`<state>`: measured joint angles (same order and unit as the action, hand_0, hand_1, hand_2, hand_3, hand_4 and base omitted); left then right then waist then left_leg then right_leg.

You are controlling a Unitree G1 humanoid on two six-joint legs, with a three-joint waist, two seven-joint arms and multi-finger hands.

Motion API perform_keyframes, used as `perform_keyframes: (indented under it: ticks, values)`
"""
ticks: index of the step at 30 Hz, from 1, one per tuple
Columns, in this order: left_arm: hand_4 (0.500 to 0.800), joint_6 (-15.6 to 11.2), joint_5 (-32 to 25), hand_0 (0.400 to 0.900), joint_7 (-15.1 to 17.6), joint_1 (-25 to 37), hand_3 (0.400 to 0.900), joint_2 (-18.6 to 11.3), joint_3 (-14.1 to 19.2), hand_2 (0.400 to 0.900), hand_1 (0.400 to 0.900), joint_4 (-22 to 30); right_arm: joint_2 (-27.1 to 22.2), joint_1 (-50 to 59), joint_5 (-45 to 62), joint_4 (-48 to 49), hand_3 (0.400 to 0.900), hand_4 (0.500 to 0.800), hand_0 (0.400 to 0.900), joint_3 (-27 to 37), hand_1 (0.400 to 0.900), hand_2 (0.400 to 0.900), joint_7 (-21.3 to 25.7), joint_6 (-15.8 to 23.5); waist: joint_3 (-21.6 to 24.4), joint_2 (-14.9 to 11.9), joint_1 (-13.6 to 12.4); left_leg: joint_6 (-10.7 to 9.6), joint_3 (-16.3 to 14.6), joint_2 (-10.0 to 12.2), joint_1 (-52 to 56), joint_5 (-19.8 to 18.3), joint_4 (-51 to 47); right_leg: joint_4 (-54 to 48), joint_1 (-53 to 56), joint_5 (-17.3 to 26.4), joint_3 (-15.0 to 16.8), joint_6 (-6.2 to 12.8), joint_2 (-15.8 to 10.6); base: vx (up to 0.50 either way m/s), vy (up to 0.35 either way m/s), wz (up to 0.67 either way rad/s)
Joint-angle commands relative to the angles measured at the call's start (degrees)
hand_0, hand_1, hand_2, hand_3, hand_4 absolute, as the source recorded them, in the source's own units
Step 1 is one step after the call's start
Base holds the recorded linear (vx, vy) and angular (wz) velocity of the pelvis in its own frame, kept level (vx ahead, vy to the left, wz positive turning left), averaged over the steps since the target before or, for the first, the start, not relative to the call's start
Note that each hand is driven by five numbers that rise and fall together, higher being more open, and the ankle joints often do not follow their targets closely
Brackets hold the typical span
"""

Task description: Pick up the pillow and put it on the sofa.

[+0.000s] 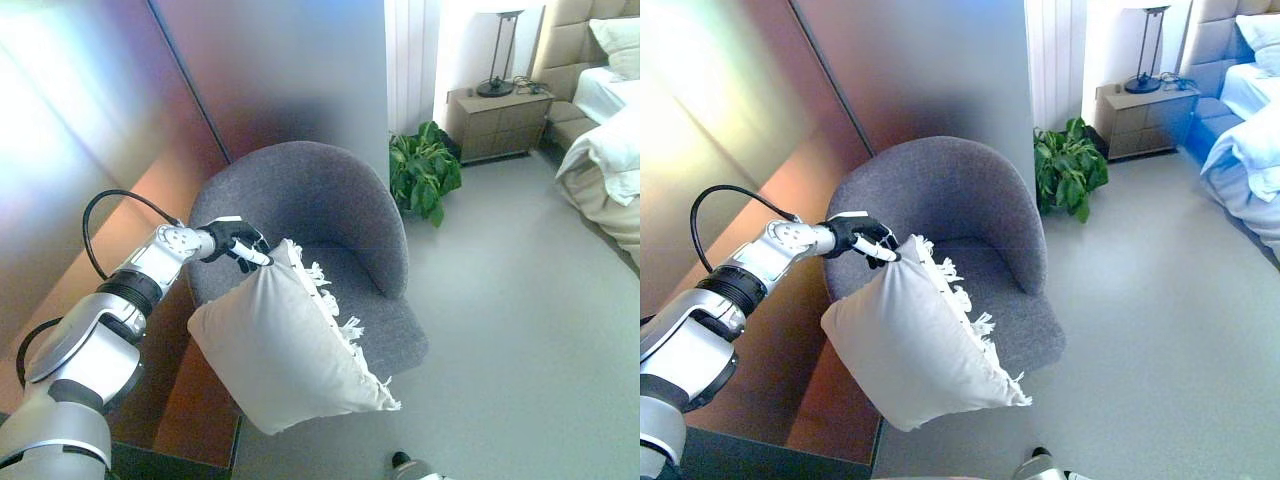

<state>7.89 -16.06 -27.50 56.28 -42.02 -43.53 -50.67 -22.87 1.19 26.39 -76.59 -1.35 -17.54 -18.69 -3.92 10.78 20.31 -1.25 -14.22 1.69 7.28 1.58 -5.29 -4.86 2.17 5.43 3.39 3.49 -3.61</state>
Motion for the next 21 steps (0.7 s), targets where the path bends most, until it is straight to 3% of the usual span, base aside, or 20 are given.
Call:
perform_keyframes:
  ticks: [1, 3, 4, 5, 11, 21]
  values:
    - [0.500, -2.75, -4.42, 0.400, 5.42, 18.14, 0.400, -2.51, 5.60, 0.400, 0.400, -3.90, -1.01, -1.87, 2.29, -2.96, 0.900, 0.800, 0.900, -0.01, 0.900, 0.900, -0.20, -1.11, 3.99, 1.87, -0.68, -1.22, -1.50, -3.81, 2.60, -4.56, 1.57, 1.75, -0.07, -2.33, -1.33, 5.27, 1.60, 0.07, -0.089, -0.20]
    - [0.500, -1.97, -5.26, 0.400, 6.27, 17.82, 0.400, -2.43, 6.14, 0.400, 0.400, -4.83, -0.78, -2.43, 2.44, -3.24, 0.900, 0.800, 0.900, 0.27, 0.900, 0.900, -0.32, -1.42, 4.26, 1.58, -0.13, -1.12, -1.99, -3.70, 2.66, -4.65, 1.57, 1.32, -0.21, -2.04, -0.67, 5.35, 1.86, 0.07, -0.109, -0.24]
    - [0.536, -1.67, -6.20, 0.461, 6.04, 17.70, 0.461, -2.42, 6.44, 0.461, 0.461, -5.22, -0.73, -2.59, 2.45, -3.42, 0.900, 0.800, 0.900, 0.36, 0.900, 0.900, -0.31, -1.57, 4.35, 1.46, -0.04, -1.08, -2.10, -3.65, 2.63, -4.67, 1.63, 1.22, -0.28, -1.95, -0.40, 5.36, 1.96, 0.05, -0.100, -0.19]
    - [0.800, -1.05, -7.00, 0.900, 5.90, 17.60, 0.900, -2.27, 6.82, 0.900, 0.900, -5.68, -0.71, -2.78, 2.35, -3.67, 0.900, 0.800, 0.900, 0.47, 0.900, 0.900, -0.35, -1.62, 4.42, 1.32, 0.06, -1.05, -2.20, -3.58, 2.58, -4.72, 1.73, 1.17, -0.38, -1.90, -0.18, 5.39, 2.03, 0.04, -0.089, -0.16]
    - [0.800, 1.55, -7.05, 0.900, 6.11, 17.20, 0.900, -1.66, 7.69, 0.900, 0.900, -5.77, -0.98, -4.28, 1.22, -3.81, 0.900, 0.800, 0.900, 0.85, 0.900, 0.900, -1.45, -0.38, 4.25, 0.81, 0.71, -0.94, -2.56, -3.28, 2.25, -4.84, 1.99, 1.26, -0.98, -1.84, 0.37, 5.43, 2.22, 0.00, -0.045, -0.09]
    - [0.800, 1.81, -6.79, 0.900, 6.35, 16.49, 0.900, -2.39, 8.26, 0.900, 0.900, -5.37, 0.03, -4.33, 1.85, -3.25, 0.900, 0.800, 0.900, -0.38, 0.900, 0.900, -1.48, -0.32, 4.71, 0.24, -0.24, -0.91, -2.33, -3.07, 2.20, -4.91, 2.06, 1.02, -0.63, -1.95, -0.57, 5.29, 2.29, -0.02, -0.032, 0.02]
